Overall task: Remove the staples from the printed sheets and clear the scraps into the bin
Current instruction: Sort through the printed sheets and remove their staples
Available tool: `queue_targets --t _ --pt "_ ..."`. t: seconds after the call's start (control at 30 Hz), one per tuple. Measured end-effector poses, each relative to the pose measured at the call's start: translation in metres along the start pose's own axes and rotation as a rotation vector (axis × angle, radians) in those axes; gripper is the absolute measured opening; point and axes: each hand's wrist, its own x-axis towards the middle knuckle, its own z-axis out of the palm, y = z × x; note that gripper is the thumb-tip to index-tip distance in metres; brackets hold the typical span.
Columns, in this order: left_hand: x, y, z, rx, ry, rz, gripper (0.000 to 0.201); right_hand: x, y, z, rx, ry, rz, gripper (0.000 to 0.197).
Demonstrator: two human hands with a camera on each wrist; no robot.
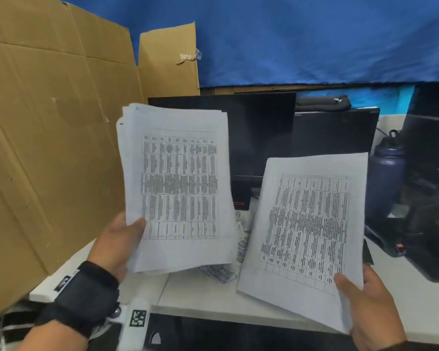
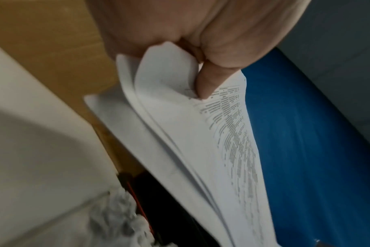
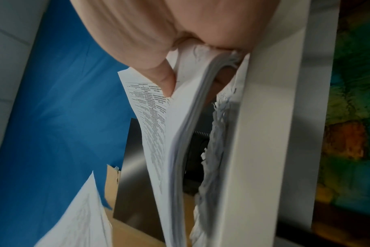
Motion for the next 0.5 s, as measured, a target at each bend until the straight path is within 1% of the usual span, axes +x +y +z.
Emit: queue_targets --t 0.07,0.13,0.17,0.23,0.33,0.4,0.43,0.5 --pt "-0.008 -0.008 0.01 -0.091 -0.094 -0.068 0.025 -0.008 0.001 0.01 -0.038 -0.033 -0.008 0.026" --pt "-0.016 -0.027 0.026 -0.114 -0.16 -0.147 0.024 -0.015 0.004 0.022 -0.029 -0.102 -0.006 0.028" --pt "-0.022 -0.038 0.037 -0.106 -0.196 -0.184 0.023 -0.019 0.003 0.029 -0.027 -0.153 -0.003 0.027" --pt "-0.03 -0.057 0.054 -0.104 -0.263 -0.236 0.027 -0.029 -0.001 0.039 -0.092 -0.257 -0.027 0.025" --pt "-0.037 -0.066 0.067 -0.155 -0.365 -0.28 0.029 -0.031 -0.006 0.043 -0.168 -0.294 -0.078 0.027" --pt "-0.037 -0.067 0.069 -0.163 -0.364 -0.25 0.03 -0.033 -0.012 0.045 -0.222 -0.294 -0.098 0.024" --pt "-0.036 -0.068 0.069 -0.147 -0.339 -0.207 0.032 -0.034 -0.016 0.047 -0.228 -0.315 -0.103 0.026" --pt "-0.036 -0.064 0.072 -0.088 -0.28 -0.088 0.037 -0.035 -0.024 0.051 -0.198 -0.303 -0.095 0.029"
